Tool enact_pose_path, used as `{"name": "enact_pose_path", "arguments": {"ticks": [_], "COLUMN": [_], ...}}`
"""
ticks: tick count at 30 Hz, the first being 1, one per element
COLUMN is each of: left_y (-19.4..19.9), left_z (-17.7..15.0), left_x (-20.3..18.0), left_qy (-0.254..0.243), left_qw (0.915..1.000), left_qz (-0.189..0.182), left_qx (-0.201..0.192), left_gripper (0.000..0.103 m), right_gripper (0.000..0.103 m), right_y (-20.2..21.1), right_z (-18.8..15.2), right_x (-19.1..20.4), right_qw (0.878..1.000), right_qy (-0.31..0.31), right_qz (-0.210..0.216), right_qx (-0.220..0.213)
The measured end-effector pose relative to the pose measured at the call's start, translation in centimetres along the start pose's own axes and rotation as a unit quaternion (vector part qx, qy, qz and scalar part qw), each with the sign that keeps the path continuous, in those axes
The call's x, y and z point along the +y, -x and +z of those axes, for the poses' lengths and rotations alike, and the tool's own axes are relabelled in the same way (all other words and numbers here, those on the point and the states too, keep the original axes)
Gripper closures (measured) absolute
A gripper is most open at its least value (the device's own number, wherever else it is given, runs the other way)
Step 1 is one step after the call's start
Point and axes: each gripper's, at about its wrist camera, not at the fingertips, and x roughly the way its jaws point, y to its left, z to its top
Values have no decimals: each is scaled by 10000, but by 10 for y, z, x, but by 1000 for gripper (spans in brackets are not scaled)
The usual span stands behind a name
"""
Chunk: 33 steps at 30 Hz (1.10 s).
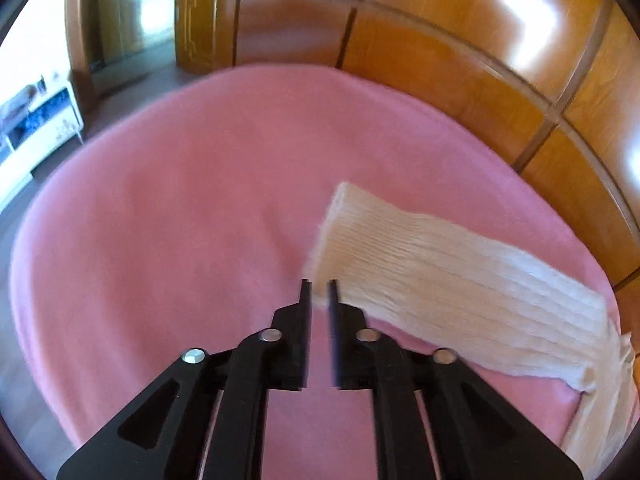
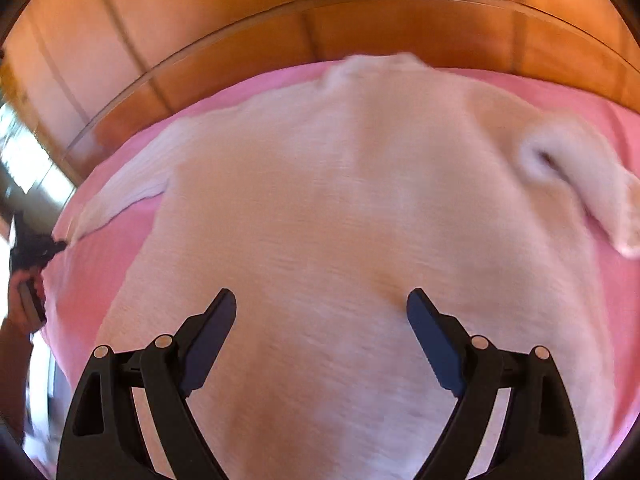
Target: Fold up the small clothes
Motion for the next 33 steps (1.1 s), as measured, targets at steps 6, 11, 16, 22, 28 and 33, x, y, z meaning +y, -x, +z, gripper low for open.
{"name": "enact_pose_path", "arguments": {"ticks": [6,11,16,22,28,33], "left_y": [62,99,102,101,71,70], "left_z": [-52,-132,-206,-247,-251,-260], "left_x": [-73,-163,-246,-286,-296,-304], "left_qy": [-357,-1433,-2291,-2881,-2774,-2974], "left_qw": [9925,9698,9412,9260,9334,9330], "left_qz": [-1059,-1951,-2473,-2401,-2179,-1968], "left_qx": [-492,-317,213,437,659,487], "left_gripper": [36,36,36,36,35,29], "right_gripper": [18,39,41,42,39,53], "right_y": [68,111,107,73,54,23], "right_z": [-18,-36,-18,-15,-4,20], "right_x": [-102,-206,-219,-258,-287,-292], "right_qw": [9897,9523,9491,9229,9337,9241], "right_qy": [-1103,-2324,-1192,109,645,1195], "right_qz": [-697,-1647,-2663,-3754,-3436,-3583], "right_qx": [-591,-1094,-1190,-849,-777,-577]}}
